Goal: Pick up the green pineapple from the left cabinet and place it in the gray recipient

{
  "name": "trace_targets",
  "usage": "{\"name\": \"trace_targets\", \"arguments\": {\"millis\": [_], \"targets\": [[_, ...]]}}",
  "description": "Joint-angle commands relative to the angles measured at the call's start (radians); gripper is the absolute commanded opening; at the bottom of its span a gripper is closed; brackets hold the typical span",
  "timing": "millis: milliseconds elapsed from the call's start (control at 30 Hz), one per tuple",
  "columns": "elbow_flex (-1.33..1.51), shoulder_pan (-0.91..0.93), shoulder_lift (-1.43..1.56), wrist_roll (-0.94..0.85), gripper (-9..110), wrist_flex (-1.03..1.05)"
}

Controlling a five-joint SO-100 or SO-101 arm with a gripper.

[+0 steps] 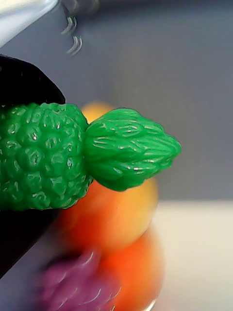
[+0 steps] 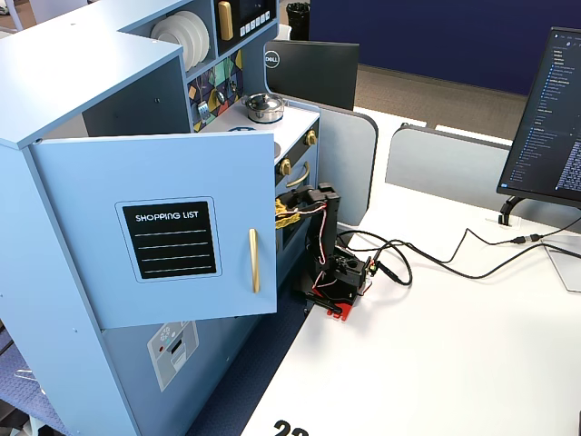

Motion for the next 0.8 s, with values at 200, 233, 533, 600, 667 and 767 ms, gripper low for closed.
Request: {"name": "trace_targets", "arguments": {"millis": [200,233,533,600,667,767], "targets": [[0.170,0.018,0.522,-0.155,0,-0.195],[0.192,0.034,0.568,-0.164,0,-0.209],[0.328,0.253,0.913,-0.156,0,-0.176],[0.331,0.310,0.948,-0.135,0,-0.160],[0.327,0.393,0.968,-0.084,0,-0.132],[0.313,0.560,0.971,0.055,0,-0.057]]}}
